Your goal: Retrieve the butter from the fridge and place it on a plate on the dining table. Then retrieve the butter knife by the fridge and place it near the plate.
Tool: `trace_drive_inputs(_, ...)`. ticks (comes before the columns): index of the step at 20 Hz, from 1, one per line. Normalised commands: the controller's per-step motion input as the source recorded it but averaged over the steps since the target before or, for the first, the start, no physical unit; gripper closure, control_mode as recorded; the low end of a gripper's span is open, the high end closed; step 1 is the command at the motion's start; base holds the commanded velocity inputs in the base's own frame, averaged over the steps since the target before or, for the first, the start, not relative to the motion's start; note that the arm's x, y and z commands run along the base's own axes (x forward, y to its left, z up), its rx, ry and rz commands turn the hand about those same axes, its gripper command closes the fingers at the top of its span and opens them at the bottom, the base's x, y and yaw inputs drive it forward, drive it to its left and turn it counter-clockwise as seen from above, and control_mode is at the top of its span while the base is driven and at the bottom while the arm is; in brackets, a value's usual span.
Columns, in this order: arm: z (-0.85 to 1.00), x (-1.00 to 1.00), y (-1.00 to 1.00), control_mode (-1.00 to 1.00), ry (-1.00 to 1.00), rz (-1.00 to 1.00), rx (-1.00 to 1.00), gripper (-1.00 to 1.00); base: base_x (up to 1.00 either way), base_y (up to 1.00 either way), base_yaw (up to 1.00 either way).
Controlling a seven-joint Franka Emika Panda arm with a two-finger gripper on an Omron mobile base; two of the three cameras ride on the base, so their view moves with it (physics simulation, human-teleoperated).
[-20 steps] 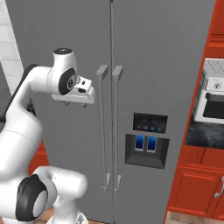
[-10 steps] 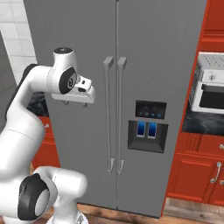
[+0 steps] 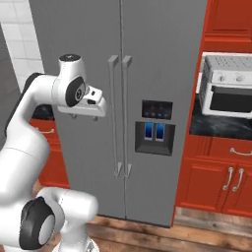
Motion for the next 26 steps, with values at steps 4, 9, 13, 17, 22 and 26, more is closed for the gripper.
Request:
trace_drive_inputs(4, 0.00, 0.00, 0.00, 1.00, 0.00, 0.00, 0.00, -1.00, -0.12, -0.49, -0.01)
trace_drive_inputs(9, 0.00, 0.00, 0.00, 1.00, 0.00, 0.00, 0.00, -1.00, 0.01, -0.28, -0.02)
trace_drive_inputs(13, 0.00, 0.00, 0.00, 1.00, 0.00, 0.00, 0.00, -1.00, 0.02, -0.06, -0.04)
trace_drive_inputs(17, 0.00, 0.00, 0.00, 1.00, 0.00, 0.00, 0.00, -1.00, 0.01, 0.00, -0.01)
trace_drive_inputs(22, 0.00, 0.00, 0.00, 1.00, 0.00, 0.00, 0.00, -1.00, 0.00, 0.00, 0.00)
trace_drive_inputs(26, 0.00, 0.00, 0.00, 1.00, 0.00, 0.00, 0.00, -1.00, 0.06, 0.00, 0.00)
